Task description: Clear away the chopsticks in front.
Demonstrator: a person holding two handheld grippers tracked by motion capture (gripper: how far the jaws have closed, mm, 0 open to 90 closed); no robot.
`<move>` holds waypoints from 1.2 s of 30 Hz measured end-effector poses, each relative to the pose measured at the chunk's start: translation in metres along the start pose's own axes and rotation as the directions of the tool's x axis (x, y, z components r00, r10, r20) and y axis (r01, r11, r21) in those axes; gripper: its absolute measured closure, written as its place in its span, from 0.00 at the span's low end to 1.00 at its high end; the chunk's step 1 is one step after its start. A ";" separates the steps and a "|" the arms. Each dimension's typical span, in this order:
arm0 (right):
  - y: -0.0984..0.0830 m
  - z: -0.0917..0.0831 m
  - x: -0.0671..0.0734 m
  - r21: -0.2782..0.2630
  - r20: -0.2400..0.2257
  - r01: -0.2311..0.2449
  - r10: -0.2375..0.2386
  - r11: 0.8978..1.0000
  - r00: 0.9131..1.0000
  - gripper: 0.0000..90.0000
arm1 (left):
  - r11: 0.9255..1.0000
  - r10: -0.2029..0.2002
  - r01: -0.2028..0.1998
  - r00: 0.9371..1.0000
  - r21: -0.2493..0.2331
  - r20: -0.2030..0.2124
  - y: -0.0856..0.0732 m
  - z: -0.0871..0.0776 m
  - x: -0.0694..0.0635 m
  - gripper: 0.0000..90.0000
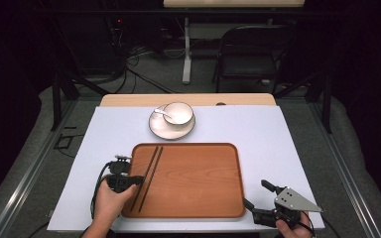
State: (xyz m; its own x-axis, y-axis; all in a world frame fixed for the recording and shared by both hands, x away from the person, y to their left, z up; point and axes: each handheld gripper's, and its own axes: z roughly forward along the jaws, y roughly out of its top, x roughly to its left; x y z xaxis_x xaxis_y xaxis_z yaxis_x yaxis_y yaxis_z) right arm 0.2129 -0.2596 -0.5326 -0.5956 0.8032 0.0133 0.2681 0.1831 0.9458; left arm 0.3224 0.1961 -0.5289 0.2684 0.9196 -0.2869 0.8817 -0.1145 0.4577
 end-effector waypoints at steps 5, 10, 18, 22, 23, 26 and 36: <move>0.000 0.000 0.000 0.000 0.001 0.000 0.000 1.000 1.000 0.16 | 0.999 0.015 -0.014 1.000 -0.047 0.015 0.000 -0.006 -0.002 0.87; 0.000 0.000 0.000 -0.001 0.003 -0.001 0.001 1.000 1.000 0.16 | 0.985 0.067 -0.058 0.997 -0.165 0.049 0.000 -0.015 -0.002 0.71; 0.000 0.000 0.000 0.001 0.003 -0.004 0.004 1.000 1.000 0.16 | 0.913 0.207 -0.174 0.977 -0.369 0.051 -0.003 -0.030 -0.005 0.43; 0.000 0.000 0.000 -0.001 0.004 -0.005 0.005 1.000 1.000 0.16 | 0.884 0.251 -0.211 0.967 -0.418 0.041 -0.008 -0.040 -0.002 0.38; 0.000 -0.001 0.000 0.000 0.004 -0.005 0.005 1.000 1.000 0.16 | 0.877 0.258 -0.214 0.965 -0.431 0.045 -0.010 -0.043 -0.001 0.37; 0.000 0.000 0.000 0.000 0.005 -0.007 0.007 1.000 1.000 0.16 | 0.854 0.265 -0.219 0.964 -0.472 0.033 -0.017 -0.051 0.004 0.36; 0.000 0.000 0.000 0.005 0.006 -0.012 0.012 1.000 1.000 0.16 | 0.835 0.232 -0.181 0.972 -0.519 0.034 -0.048 -0.061 0.031 0.36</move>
State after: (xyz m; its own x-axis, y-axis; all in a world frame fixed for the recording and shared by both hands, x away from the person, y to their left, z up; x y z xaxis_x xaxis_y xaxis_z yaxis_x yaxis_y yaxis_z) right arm 0.2130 -0.2596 -0.5326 -0.5876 0.8088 0.0226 0.2787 0.1760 0.9441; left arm 0.2651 0.2530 -0.5083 0.4784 0.8548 -0.2012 0.4867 -0.0673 0.8710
